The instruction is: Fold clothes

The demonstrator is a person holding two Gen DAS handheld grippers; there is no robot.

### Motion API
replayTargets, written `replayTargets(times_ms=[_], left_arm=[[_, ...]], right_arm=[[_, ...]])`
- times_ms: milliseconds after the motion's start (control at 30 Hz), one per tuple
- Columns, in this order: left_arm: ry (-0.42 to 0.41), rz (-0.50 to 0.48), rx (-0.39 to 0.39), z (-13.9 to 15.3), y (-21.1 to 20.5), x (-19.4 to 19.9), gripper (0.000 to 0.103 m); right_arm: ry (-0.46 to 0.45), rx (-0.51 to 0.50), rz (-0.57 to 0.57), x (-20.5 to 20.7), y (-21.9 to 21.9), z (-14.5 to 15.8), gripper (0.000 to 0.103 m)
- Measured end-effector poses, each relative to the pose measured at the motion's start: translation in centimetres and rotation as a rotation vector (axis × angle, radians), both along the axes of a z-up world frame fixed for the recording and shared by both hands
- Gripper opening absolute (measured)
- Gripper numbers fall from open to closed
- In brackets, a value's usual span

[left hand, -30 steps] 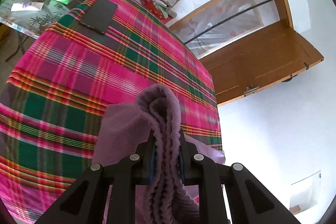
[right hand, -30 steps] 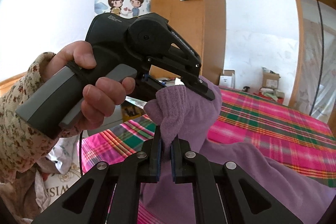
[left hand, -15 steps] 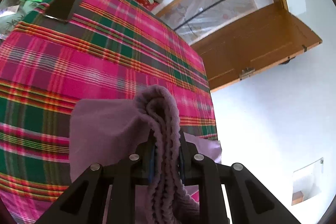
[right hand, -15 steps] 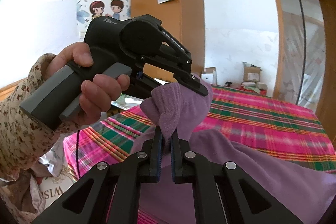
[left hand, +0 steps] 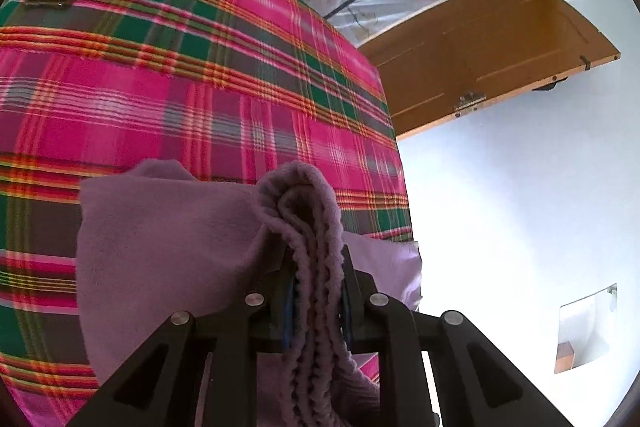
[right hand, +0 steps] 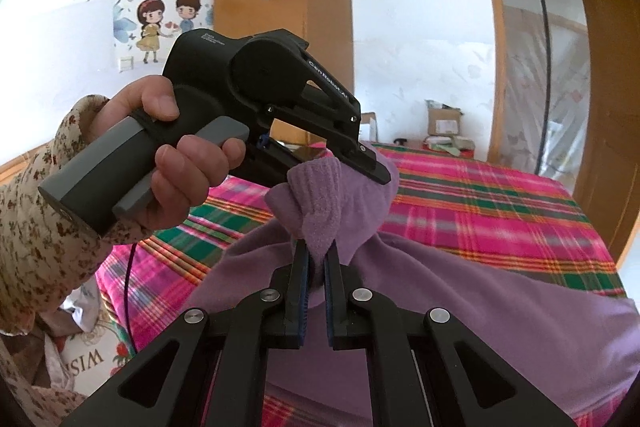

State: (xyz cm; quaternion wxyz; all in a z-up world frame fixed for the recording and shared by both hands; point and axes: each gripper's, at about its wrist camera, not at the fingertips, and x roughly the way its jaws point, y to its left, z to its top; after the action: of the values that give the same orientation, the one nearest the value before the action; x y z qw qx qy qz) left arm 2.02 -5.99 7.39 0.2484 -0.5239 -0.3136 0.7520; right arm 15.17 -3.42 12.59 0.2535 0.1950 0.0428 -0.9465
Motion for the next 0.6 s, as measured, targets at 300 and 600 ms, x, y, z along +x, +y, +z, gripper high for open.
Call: replayTargets(times_ms=[300,600], left_arm=[[-0.062,-0.020,-0.008,-2.5,2.1,-1.0,0.019],[-0.090,-0.027,-0.020,-3.5,3.1,-1.2,0.027]], right_arm=[[-0.067,0.019,-0.047,-0.6,2.1,-1.7,0.007],[-0.143,0.027,-0.076,-1.0,3.3,-3.4,0.008]])
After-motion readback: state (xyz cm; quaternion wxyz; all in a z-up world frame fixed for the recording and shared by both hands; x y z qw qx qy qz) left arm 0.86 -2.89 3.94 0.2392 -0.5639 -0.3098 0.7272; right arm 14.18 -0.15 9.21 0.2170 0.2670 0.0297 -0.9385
